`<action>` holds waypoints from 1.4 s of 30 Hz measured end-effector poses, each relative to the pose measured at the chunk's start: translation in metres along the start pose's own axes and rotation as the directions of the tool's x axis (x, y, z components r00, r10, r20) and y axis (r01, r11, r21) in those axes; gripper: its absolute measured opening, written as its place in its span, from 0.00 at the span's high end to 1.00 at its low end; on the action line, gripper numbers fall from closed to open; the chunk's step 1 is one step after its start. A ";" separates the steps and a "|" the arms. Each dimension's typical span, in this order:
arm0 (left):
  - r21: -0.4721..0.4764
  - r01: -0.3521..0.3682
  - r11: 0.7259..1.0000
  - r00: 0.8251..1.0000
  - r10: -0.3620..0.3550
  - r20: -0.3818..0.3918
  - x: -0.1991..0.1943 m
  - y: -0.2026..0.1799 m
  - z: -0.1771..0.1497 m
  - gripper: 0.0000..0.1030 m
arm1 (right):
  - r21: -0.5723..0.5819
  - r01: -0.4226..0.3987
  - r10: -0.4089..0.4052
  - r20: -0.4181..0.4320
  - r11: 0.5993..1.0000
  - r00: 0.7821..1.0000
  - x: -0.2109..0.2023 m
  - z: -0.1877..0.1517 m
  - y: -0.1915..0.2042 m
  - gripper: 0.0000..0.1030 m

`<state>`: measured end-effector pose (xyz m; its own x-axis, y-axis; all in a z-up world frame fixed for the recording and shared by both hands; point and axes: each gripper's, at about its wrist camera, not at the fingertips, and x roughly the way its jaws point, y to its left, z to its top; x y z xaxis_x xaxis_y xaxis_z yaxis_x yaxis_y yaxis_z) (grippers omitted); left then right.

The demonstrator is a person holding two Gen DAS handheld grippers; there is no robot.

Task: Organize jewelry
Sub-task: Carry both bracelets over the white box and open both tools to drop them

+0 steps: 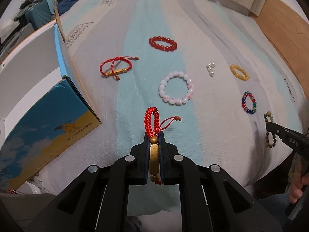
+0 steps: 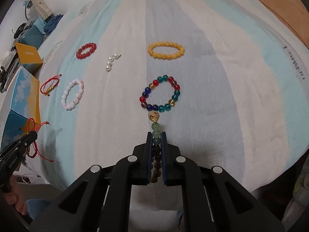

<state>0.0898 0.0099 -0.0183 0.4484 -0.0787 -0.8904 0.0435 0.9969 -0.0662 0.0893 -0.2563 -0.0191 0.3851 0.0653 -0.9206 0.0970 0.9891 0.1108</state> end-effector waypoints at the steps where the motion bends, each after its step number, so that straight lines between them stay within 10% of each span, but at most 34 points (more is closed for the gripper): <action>1: -0.001 0.000 1.000 1.000 0.000 0.001 -0.001 0.000 0.000 0.93 | 0.003 -0.002 0.002 0.006 1.000 1.000 -0.003 0.001 0.002 0.93; 24: -0.026 -0.020 0.999 0.994 0.023 0.108 -0.083 0.026 0.036 0.93 | -0.095 0.017 -0.005 0.122 0.995 0.992 -0.072 0.041 0.078 0.93; 42: -0.174 -0.113 0.978 0.980 0.138 0.140 -0.137 0.133 0.031 0.93 | -0.315 -0.039 0.094 0.160 0.948 0.983 -0.103 0.055 0.227 0.93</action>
<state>0.0617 0.1532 0.1085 0.5709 0.0591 -0.8189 -0.1629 0.9857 -0.0425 0.1221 -0.0456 0.1211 0.5340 0.1357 -0.8345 -0.2125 0.9769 0.0229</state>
